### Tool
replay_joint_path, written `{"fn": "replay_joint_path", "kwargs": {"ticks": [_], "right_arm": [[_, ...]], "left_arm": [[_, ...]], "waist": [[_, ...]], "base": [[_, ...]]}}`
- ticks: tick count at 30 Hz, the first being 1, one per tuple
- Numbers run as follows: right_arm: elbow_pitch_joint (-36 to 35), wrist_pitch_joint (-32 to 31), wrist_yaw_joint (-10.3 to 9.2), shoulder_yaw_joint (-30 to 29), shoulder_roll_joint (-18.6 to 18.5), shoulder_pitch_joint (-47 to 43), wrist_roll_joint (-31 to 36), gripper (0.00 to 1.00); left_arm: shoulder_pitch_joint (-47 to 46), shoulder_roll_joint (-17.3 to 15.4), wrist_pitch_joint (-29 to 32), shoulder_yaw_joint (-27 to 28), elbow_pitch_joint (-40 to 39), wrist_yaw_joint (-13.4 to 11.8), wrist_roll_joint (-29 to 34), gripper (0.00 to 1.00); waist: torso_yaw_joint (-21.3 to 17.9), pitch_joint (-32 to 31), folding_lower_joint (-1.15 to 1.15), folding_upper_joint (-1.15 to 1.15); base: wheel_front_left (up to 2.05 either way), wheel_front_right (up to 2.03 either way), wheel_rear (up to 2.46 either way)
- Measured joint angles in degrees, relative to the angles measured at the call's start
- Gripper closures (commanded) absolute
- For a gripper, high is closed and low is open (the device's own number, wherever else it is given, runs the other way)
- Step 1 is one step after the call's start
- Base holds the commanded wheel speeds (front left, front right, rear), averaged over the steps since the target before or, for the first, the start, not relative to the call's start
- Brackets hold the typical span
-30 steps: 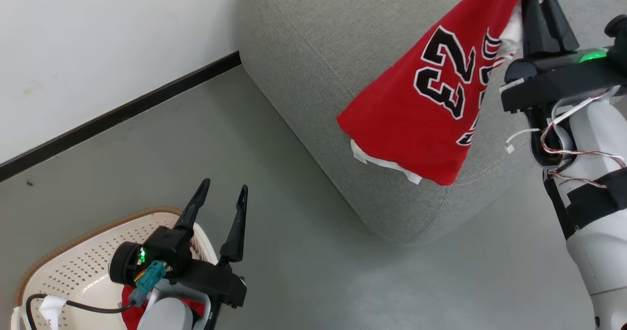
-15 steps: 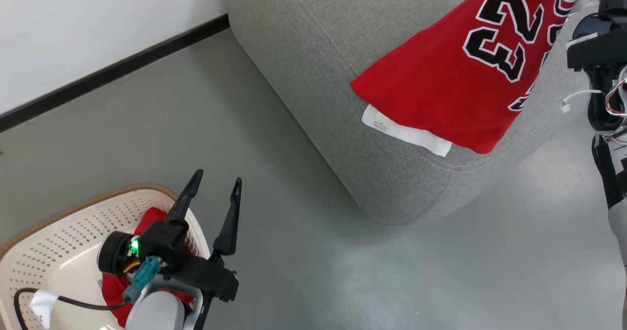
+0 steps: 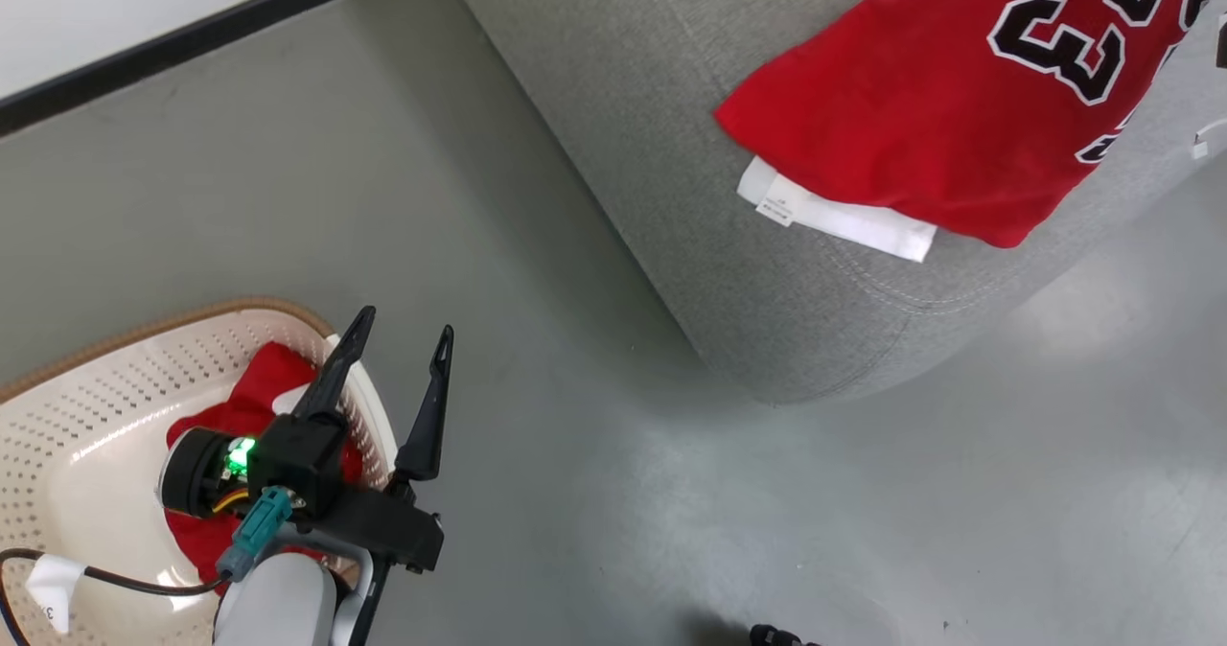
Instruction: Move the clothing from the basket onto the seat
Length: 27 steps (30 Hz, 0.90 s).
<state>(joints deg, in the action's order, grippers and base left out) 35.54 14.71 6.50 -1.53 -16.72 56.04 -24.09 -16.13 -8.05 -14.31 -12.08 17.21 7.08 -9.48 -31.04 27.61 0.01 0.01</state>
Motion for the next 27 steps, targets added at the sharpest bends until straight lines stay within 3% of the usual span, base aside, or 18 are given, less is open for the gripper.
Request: {"fn": "replay_joint_path", "kwargs": {"ticks": [9,27], "right_arm": [[4.5,0.0,-0.03,-1.6,-1.6,7.3,0.0,1.0],[10.3,0.0,-6.14,-8.3,-7.7,14.7,1.4,1.0]], "left_arm": [[-1.6,-0.7,0.0,-1.2,-0.1,0.1,0.5,0.0],[-3.3,-2.8,0.0,-1.7,-1.2,0.1,0.5,0.0]], "waist": [[2.9,3.4,-0.01,-0.01],[8.0,10.4,0.0,0.0]], "base": [[0.0,0.0,0.0],[0.0,0.0,0.0]]}}
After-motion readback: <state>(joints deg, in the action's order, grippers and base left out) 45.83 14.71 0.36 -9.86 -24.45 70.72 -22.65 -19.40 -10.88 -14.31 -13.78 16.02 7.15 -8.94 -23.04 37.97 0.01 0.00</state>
